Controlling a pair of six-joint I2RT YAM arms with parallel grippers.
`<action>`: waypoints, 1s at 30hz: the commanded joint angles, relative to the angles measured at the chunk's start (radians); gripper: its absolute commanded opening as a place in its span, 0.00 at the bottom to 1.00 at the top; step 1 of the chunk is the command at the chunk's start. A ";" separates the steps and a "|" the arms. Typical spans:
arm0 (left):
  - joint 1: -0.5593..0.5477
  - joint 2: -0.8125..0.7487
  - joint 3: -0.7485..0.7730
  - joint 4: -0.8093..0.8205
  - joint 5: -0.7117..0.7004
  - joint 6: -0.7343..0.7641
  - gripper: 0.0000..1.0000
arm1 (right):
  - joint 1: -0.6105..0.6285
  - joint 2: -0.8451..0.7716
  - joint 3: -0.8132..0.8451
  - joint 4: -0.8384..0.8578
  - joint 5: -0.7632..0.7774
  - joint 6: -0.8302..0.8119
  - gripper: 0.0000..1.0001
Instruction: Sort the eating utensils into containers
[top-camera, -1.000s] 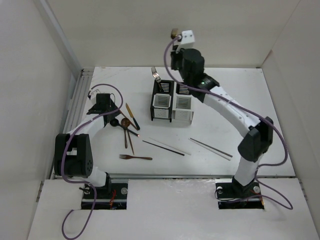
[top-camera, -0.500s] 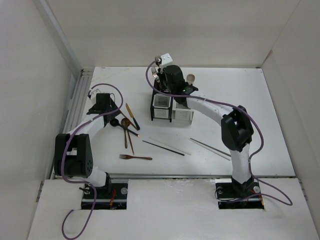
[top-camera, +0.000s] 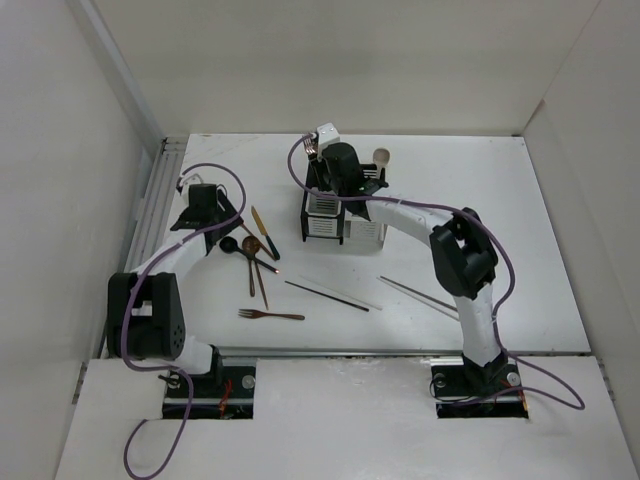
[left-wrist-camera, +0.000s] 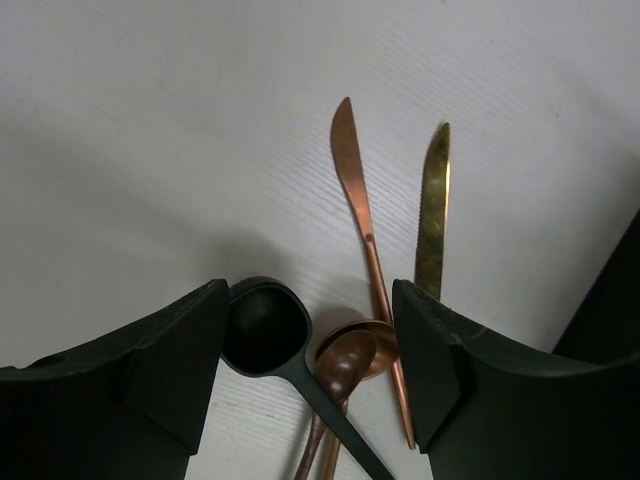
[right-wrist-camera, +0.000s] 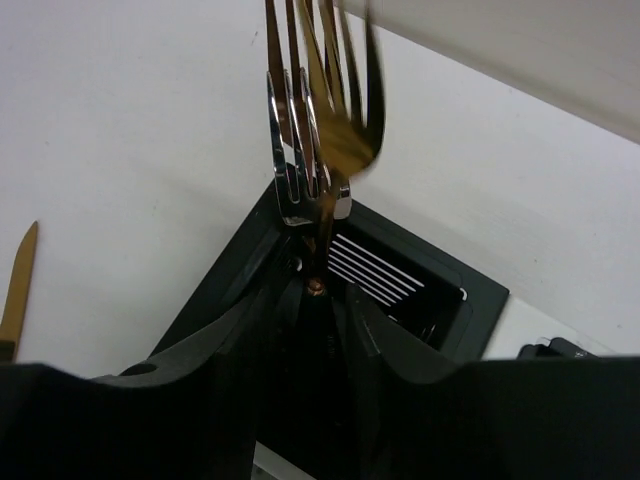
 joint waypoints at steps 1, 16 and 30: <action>0.006 -0.056 -0.014 0.045 0.064 0.012 0.63 | 0.009 -0.033 0.004 0.062 -0.022 0.008 0.42; -0.053 -0.094 -0.120 0.024 0.055 -0.034 0.47 | 0.000 -0.289 -0.071 0.062 -0.003 -0.003 0.62; -0.091 -0.019 -0.088 -0.090 0.023 -0.043 0.34 | 0.000 -0.427 -0.211 0.062 0.081 -0.012 0.62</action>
